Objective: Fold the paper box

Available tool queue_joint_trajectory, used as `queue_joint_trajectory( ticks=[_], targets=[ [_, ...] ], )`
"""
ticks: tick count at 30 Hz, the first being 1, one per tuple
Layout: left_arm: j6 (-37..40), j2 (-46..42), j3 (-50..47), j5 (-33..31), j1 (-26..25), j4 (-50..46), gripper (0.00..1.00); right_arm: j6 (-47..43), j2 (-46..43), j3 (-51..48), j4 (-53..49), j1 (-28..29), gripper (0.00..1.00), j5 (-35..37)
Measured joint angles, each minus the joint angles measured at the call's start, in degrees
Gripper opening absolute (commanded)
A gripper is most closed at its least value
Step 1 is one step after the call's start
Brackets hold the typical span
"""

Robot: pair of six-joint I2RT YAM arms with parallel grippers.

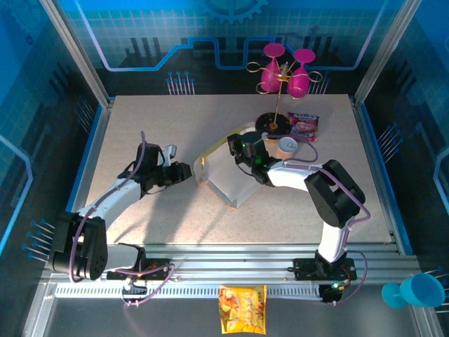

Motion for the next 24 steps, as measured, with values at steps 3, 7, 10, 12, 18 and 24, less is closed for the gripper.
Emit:
queue_joint_trajectory(
  ticks=[3,7,10,12,18,24],
  targets=[
    [4.5,3.3,2.1,-1.3,-1.7,0.1,0.32,0.0,0.3,0.4,0.0,-0.1,0.0,-0.6],
    [8.6,4.3,2.3,-2.2,-4.0,0.1,0.39,0.0,1.0,1.2,-0.1,-0.4,0.0,-1.2],
    [10.1,4.5,2.3,-2.5,-4.7,0.4,0.41,0.0,1.0,1.3,-0.1,-0.5,0.0,-1.6],
    [10.7,5.0,2.3,-2.8,-5.0,0.6,0.41,0.0,1.1,1.3,-0.2,-0.7,0.0,-2.0],
    [12.0,7.5,2.5,-3.1,-6.4,2.6,0.41,-0.6,1.2,1.2,0.4,-1.0,0.0,-3.2],
    [13.9,8.6,2.7,-4.1,-8.0,4.8,0.38,-1.7,2.3,0.1,4.2,-1.7,0.0,-5.2]
  ],
)
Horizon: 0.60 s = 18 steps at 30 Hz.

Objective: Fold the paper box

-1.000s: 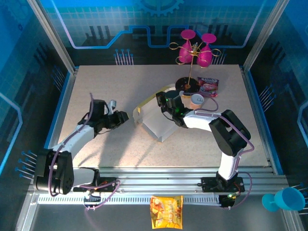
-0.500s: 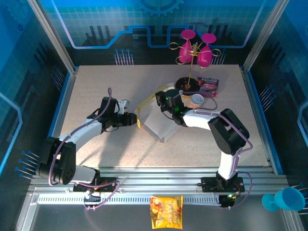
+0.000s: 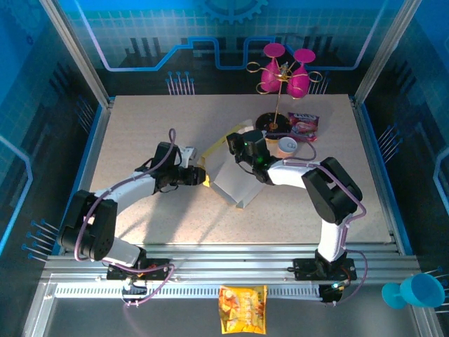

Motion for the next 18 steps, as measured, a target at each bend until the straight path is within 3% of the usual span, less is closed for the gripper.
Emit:
queue_joint_trajectory(
  ticks=[12,18],
  targets=[
    [0.5,0.1,-0.9,-2.5,-2.8,5.7,0.31,-0.8,3.0,-3.2,11.7,-1.3,0.0,-3.5],
    [-0.2,0.7,-0.9,-6.7,-5.4,7.9,0.28,-1.2,5.1,-4.4,17.9,-1.3,0.0,-4.0]
  ],
)
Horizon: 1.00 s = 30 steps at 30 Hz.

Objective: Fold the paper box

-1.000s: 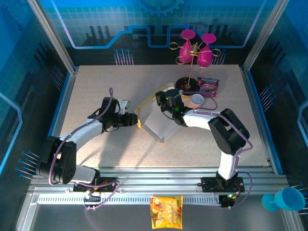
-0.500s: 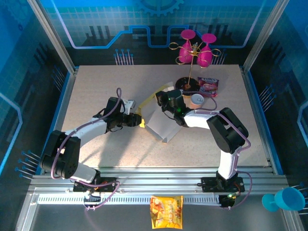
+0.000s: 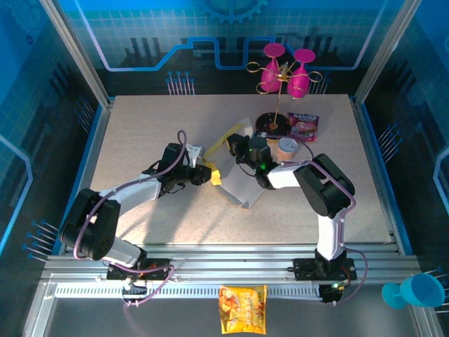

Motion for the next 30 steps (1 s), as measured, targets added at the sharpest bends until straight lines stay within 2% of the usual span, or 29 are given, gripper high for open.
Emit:
queue_joint_trajectory(
  ticks=[6,13,17,20,30],
  targets=[
    [-2.2,1.0,0.0,-6.6,-2.9,1.7,0.28,0.0,0.5,-2.5,5.2,-0.3,0.0,-0.5],
    [-4.9,3.0,0.0,-14.2,-5.5,3.0,0.45,0.2,0.5,-4.2,8.0,-0.7,0.0,-0.6],
    [-6.8,3.0,0.0,-17.7,-6.4,3.0,0.47,0.2,0.5,-4.4,8.4,-0.7,0.0,-0.6],
    [-8.4,3.0,0.0,-19.4,-6.7,3.3,0.46,0.7,0.5,-4.4,8.5,-0.7,0.0,-0.5],
    [-12.7,4.5,0.2,-27.0,-9.4,4.3,0.3,1.8,0.5,-4.4,8.7,-0.7,0.0,-0.3]
  ],
)
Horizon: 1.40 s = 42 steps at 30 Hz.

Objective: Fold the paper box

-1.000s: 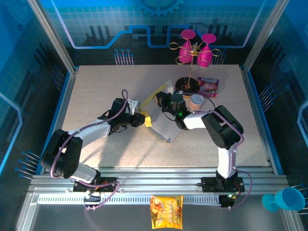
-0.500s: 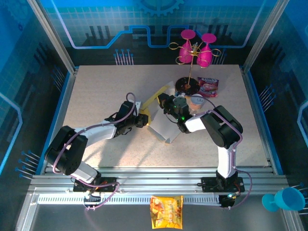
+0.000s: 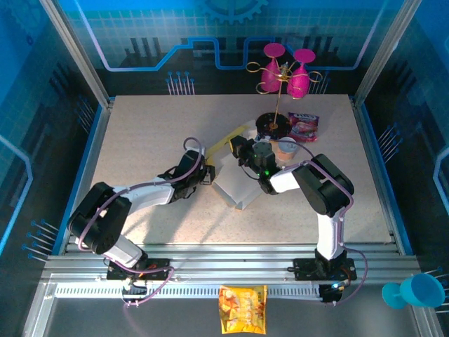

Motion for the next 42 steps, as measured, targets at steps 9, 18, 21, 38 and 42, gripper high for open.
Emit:
queue_joint_trajectory(
  ticks=[9,18,21,38,42],
  targets=[
    [-3.2,4.7,4.7,-9.9,-1.9,-3.4,0.15,1.0,0.0,-0.1,0.1,-0.1,0.0,1.1],
    [-6.4,8.0,9.7,-16.9,-3.0,-8.9,0.0,1.9,0.0,-0.1,0.1,-0.3,0.0,1.7],
    [-6.9,8.9,11.7,-18.9,-3.5,-11.8,0.0,2.4,-0.5,-0.2,-1.0,-0.3,0.19,2.1],
    [4.5,-1.1,11.8,-20.7,2.1,-21.7,0.0,-4.3,-31.6,-1.4,-36.0,-7.7,0.57,5.9],
    [9.0,-5.2,11.8,-15.2,5.9,-21.9,0.0,-8.3,-33.0,1.8,-47.0,-10.8,0.51,3.9]
  ],
)
